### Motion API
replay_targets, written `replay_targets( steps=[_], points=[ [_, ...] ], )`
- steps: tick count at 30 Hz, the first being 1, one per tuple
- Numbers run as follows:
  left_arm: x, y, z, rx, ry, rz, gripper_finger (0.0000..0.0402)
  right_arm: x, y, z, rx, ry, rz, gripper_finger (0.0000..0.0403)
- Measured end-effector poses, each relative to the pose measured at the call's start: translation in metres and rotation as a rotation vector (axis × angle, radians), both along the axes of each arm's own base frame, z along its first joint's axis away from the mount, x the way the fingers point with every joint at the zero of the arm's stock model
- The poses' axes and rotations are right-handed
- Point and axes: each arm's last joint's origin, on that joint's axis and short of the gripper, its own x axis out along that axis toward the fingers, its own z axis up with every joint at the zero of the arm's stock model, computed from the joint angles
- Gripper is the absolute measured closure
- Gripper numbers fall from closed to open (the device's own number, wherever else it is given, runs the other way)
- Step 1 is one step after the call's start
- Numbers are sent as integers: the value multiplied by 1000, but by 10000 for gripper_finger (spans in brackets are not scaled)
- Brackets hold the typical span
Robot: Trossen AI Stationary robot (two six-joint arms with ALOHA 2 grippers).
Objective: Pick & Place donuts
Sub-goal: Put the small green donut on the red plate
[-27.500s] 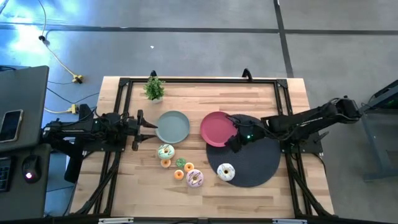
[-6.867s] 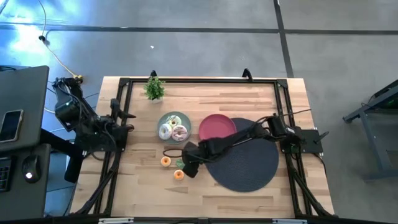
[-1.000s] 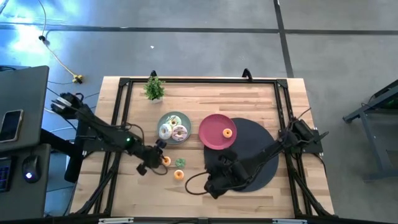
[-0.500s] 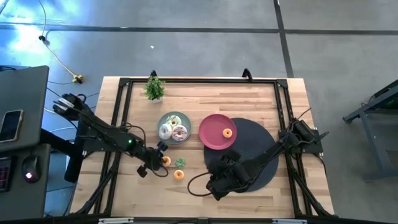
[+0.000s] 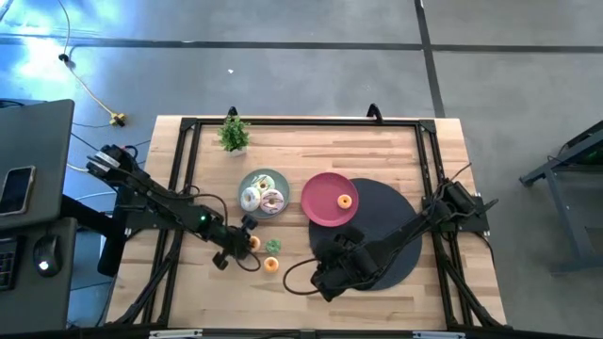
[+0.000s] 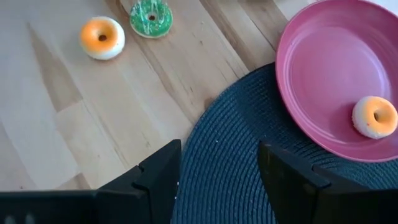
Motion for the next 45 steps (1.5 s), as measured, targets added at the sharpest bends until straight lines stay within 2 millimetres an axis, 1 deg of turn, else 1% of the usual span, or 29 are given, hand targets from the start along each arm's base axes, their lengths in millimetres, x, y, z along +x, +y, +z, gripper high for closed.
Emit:
replay_targets(
  steps=[2,3,7,9,13,15,18,20,22,23,25,28,29,32,34,36,37,41,43,45],
  points=[
    [0,1,0,19,6,15,383,0,0,0,-6,-13,-9,202],
    [0,1,0,21,6,18,391,1,-1,0,-10,-17,-15,202],
    [1,0,3,-21,-13,32,392,3,0,1,-10,-52,-31,203],
    [4,-3,12,-78,-55,23,397,5,1,2,2,-81,-29,206],
    [8,-6,46,-175,-185,-10,399,11,0,9,17,-125,30,217],
    [7,-6,68,-237,-301,-39,400,16,-3,16,13,-153,82,225],
    [4,1,99,-342,-491,-61,400,21,-12,30,15,-190,179,236],
    [-1,9,120,-397,-621,-94,401,25,-20,45,31,-248,241,242],
    [-4,16,145,-469,-798,-149,401,27,-26,62,24,-318,292,244],
    [-6,19,154,-500,-864,-183,401,26,-29,71,18,-362,311,244],
    [-9,24,164,-552,-932,-254,401,24,-35,93,4,-463,329,239],
    [-10,22,166,-612,-934,-321,401,17,-41,124,-16,-617,342,221],
    [-10,22,166,-627,-925,-336,401,16,-42,132,-35,-659,352,214],
    [-5,18,166,-670,-948,-370,401,17,-39,144,-134,-734,449,191],
    [-2,18,172,-688,-1039,-383,401,21,-34,139,-186,-716,522,178],
    [-2,18,179,-707,-1136,-392,401,22,-32,135,-200,-690,545,170],
    [-2,18,181,-713,-1151,-383,401,22,-31,133,-200,-677,551,167],
    [4,16,173,-720,-1108,-351,401,20,-29,136,-245,-684,554,164],
    [7,15,173,-740,-1117,-345,401,19,-27,136,-267,-676,586,164],
    [10,14,173,-764,-1138,-345,401,21,-24,133,-255,-680,639,164]
  ],
)
